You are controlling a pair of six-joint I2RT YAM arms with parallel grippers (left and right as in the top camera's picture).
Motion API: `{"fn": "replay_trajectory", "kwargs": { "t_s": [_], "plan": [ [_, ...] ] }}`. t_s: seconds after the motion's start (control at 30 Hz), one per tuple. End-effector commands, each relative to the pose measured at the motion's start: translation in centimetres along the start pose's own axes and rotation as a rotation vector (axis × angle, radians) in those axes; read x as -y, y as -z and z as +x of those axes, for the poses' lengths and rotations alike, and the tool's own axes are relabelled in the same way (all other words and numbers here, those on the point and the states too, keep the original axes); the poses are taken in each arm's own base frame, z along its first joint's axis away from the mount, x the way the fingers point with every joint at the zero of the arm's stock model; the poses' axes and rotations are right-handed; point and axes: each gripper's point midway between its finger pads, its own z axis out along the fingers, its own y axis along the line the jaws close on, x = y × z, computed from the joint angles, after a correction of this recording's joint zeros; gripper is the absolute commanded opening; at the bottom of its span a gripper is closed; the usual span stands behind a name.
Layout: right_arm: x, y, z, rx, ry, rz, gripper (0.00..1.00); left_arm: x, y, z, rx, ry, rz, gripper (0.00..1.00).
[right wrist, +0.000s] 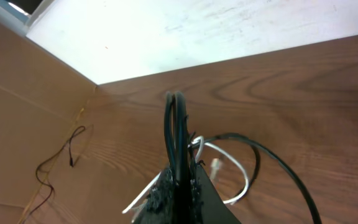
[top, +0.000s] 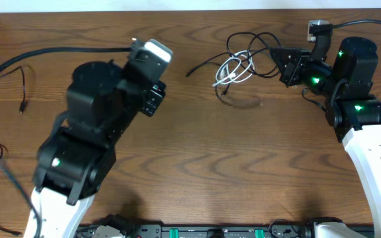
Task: Untangle cables
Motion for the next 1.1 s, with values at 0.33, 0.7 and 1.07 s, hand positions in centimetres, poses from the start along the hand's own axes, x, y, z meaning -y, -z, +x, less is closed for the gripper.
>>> {"fn": "replay_trajectory", "kwargs": {
  "t_s": [0.33, 0.7, 1.07],
  "plan": [
    [-1.7, 0.2, -0.5, -0.008, 0.012, -0.087, 0.01, 9.4, -9.9, 6.3, -0.241, 0.051, 0.446, 0.93],
    [-1.8, 0.2, -0.4, -0.012, -0.003, -0.093, 0.01, 16.8, -11.7, 7.5, -0.230, -0.231, 0.629, 0.94],
    [-3.9, 0.5, 0.1, -0.048, -0.002, -0.212, 0.01, 18.2, -16.3, 8.1, -0.198, -0.272, 0.604, 0.93]
  ]
}}
